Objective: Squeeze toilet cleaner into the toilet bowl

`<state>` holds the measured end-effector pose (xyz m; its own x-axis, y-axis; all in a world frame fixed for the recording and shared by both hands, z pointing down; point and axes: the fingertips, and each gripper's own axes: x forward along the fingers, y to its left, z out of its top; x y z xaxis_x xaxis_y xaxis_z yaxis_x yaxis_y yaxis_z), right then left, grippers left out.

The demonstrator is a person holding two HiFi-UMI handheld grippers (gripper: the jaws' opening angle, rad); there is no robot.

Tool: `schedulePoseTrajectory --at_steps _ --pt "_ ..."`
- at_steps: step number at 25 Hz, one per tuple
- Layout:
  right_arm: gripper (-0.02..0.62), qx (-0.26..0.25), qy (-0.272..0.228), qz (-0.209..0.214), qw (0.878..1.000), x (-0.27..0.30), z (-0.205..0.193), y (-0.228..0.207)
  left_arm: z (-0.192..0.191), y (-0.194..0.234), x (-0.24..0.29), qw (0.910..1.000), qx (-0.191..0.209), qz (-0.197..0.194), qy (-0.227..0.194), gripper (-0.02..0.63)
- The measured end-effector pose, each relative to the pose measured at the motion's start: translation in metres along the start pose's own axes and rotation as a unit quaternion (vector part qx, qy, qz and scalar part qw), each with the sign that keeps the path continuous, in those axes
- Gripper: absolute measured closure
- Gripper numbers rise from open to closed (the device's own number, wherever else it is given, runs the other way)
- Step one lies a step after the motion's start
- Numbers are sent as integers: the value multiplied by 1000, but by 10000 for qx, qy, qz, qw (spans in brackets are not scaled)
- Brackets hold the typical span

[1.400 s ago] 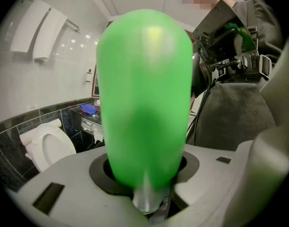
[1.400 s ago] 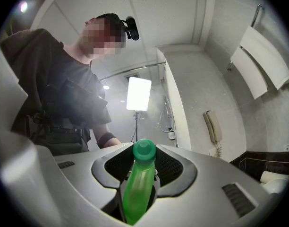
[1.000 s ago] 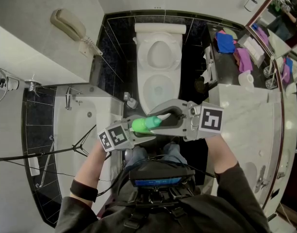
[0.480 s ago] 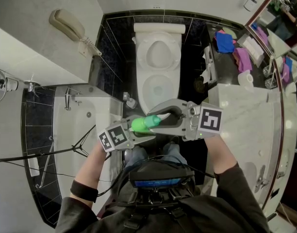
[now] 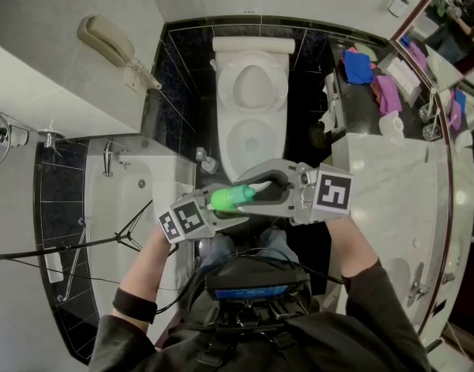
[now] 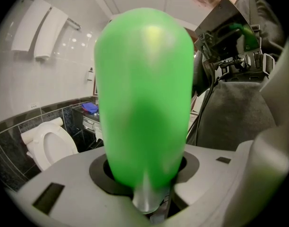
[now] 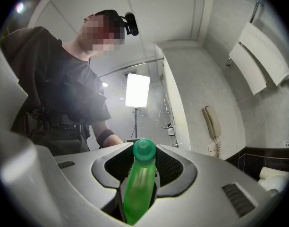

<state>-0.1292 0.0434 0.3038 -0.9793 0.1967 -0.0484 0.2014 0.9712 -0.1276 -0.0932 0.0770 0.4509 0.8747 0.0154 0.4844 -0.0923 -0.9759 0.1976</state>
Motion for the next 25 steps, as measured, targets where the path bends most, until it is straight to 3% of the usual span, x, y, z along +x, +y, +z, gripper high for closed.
schedulePoseTrajectory --at_steps 9,15,19,25 --pt "434 435 -26 -239 9988 -2 -8 -7 -4 12 7 9986 -87 516 25 414" --pt "434 796 -40 -572 9952 -5 -16 -17 -7 31 8 9918 24 1277 36 414" --pt "434 1241 -128 -921 9879 -6 -23 -28 -18 53 8 9749 -37 2226 -34 414" --pt "434 2294 -136 -1474 9620 -9 -36 -37 -27 77 11 9436 -43 3304 -222 414"
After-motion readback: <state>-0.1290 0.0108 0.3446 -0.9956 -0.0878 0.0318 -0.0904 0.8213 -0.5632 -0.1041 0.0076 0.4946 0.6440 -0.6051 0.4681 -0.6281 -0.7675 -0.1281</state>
